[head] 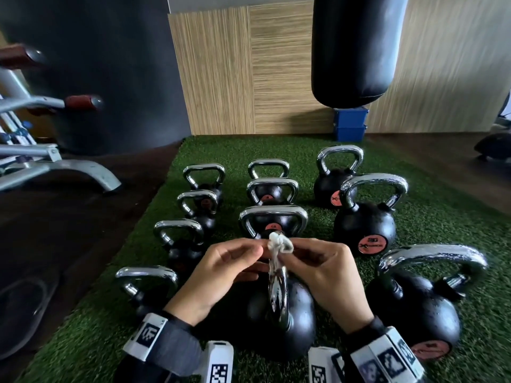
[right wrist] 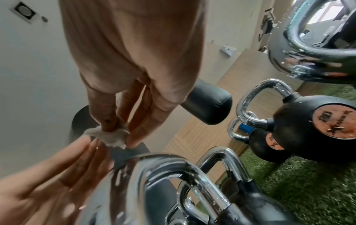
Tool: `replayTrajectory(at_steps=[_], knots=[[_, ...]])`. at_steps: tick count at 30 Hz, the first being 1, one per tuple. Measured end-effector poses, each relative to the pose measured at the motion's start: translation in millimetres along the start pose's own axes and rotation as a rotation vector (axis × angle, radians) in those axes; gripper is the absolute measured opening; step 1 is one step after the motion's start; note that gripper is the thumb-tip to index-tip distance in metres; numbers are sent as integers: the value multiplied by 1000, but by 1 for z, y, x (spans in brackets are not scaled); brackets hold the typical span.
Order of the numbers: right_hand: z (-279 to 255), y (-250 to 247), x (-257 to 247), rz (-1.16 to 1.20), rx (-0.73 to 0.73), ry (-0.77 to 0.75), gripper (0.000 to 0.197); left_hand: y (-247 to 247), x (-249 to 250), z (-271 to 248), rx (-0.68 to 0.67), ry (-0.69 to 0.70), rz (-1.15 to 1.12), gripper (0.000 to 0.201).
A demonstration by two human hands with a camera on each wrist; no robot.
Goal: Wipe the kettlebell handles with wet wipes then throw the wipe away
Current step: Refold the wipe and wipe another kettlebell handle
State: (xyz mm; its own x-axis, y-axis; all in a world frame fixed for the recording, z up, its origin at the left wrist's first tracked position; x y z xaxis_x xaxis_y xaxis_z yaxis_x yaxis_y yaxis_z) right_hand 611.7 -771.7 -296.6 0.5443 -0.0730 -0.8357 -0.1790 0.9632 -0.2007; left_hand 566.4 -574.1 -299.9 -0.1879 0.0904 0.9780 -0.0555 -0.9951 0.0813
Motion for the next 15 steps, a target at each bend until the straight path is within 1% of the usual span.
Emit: replayTrajectory(at_steps=[1, 2, 3, 4, 5, 6, 8, 10, 11, 12, 13, 14, 15], knots=[[4, -5, 11, -4, 48, 40, 24, -4, -5, 4, -7, 2, 80, 24], [8, -11, 25, -24, 105, 94, 23, -9, -12, 10, 22, 8, 178, 29], [11, -15, 42, -57, 160, 158, 19, -14, -23, 15, 92, 1, 280, 40], [13, -18, 59, -83, 200, 231, 15, -20, -36, 20, 180, -31, 364, 47], [15, -18, 76, -95, 220, 302, 12, -24, -49, 25, 249, -87, 441, 50], [17, -16, 90, -102, 220, 361, 11, -25, -63, 30, 280, -147, 529, 47], [19, -6, 111, -97, 187, 445, 9, -23, -90, 37, 282, -214, 661, 36], [21, 5, 124, -115, 129, 488, 8, -14, -108, 41, 286, -217, 658, 26], [23, 10, 129, -164, 93, 493, 7, -8, -115, 43, 261, -207, 644, 21], [24, 14, 132, -218, 57, 492, 8, -1, -120, 44, 209, -191, 640, 16], [25, 17, 135, -259, 28, 489, 10, 5, -124, 45, 151, -180, 650, 16], [26, 19, 136, -296, 7, 480, 12, 8, -128, 45, 116, -170, 661, 21], [27, 19, 136, -343, -9, 463, 14, 8, -131, 45, 111, -173, 665, 27]])
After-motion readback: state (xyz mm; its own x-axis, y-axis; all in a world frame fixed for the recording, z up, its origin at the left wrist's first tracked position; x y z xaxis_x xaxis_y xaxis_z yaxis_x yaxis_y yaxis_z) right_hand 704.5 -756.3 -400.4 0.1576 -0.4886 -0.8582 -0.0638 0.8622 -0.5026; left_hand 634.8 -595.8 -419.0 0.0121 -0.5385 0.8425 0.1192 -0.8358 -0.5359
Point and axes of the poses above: each hand's wrist, its own z-axis towards the middle knuckle, its own y-axis out of the palm, x = y × z, the point moved 3 cm from there along z, towards the middle knuckle, and after that the axes turned 3 degrees about -z, right-handed, at the moved point
